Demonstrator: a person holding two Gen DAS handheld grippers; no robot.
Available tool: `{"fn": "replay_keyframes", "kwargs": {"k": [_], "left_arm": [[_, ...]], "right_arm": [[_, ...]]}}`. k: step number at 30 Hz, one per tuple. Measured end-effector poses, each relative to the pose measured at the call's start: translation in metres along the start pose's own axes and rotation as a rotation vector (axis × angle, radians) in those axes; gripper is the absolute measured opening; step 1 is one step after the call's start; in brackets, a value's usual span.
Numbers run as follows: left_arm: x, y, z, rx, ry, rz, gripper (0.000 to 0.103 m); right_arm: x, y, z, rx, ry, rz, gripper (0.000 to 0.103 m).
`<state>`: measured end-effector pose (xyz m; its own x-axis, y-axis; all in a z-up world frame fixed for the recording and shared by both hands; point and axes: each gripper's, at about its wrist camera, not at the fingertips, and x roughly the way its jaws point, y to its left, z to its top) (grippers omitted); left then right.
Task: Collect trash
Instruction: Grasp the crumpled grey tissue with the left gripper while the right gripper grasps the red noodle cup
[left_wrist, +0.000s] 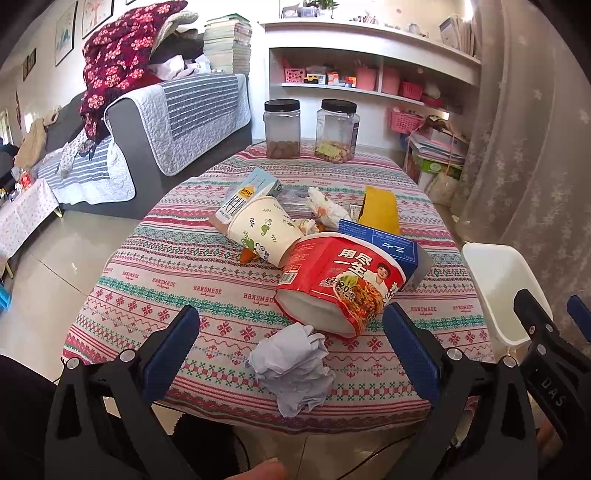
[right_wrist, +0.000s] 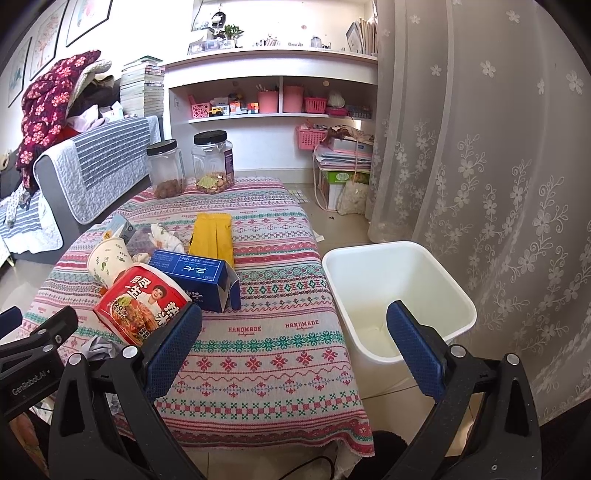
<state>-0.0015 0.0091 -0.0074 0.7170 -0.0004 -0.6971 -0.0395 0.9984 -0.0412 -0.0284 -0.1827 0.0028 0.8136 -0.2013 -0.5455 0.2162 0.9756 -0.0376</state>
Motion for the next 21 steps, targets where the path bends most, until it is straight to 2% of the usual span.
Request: {"fn": "replay_keyframes", "kwargs": {"k": [2,7,11,14,15,17,21], "left_arm": [[0.000,0.003,-0.002,0.004,0.005,0.010,0.096],[0.007,0.014,-0.013,0.006,0.073,0.011,0.096],[0.014,0.017,-0.023,0.041,0.126,0.043,0.096],[0.028,0.017,-0.028,0.030,0.176,0.014,0.096],[0.030,0.017,-0.029,0.050,0.205,0.032,0.096],[0.040,0.013,-0.033,0.045,0.218,0.001,0.096],[0.059,0.006,-0.038,0.081,0.275,0.003,0.096]], "right_arm": [[0.001,0.000,0.000,0.003,0.009,0.004,0.096],[0.005,0.002,-0.002,0.004,0.048,0.015,0.096],[0.010,0.007,-0.004,-0.018,0.088,0.017,0.096],[0.017,0.011,-0.009,-0.044,0.134,0.017,0.096],[0.018,0.012,-0.010,-0.048,0.148,0.020,0.096],[0.020,0.012,-0.011,-0.048,0.162,0.026,0.096],[0.025,0.010,-0.013,-0.035,0.197,0.037,0.096]]}}
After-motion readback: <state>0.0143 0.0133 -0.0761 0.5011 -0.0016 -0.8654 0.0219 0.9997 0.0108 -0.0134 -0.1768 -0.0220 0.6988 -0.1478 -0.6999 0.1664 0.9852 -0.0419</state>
